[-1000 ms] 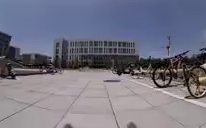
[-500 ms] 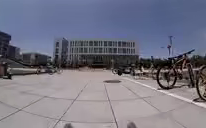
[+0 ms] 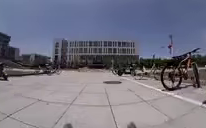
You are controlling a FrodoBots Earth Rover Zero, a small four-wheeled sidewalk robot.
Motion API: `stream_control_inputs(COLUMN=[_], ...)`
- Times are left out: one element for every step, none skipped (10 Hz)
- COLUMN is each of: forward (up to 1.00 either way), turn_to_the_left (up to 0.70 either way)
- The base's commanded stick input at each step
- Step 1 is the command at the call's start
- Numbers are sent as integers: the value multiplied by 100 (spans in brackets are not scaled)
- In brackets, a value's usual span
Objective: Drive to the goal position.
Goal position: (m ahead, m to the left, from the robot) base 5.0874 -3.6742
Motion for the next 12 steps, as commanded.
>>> stream_control_inputs(forward=[45,45,45,45,45,45,45,45,45,45,45,45], turn_to_the_left=[3,3,3,3,3,3,3,3,3,3,3,4])
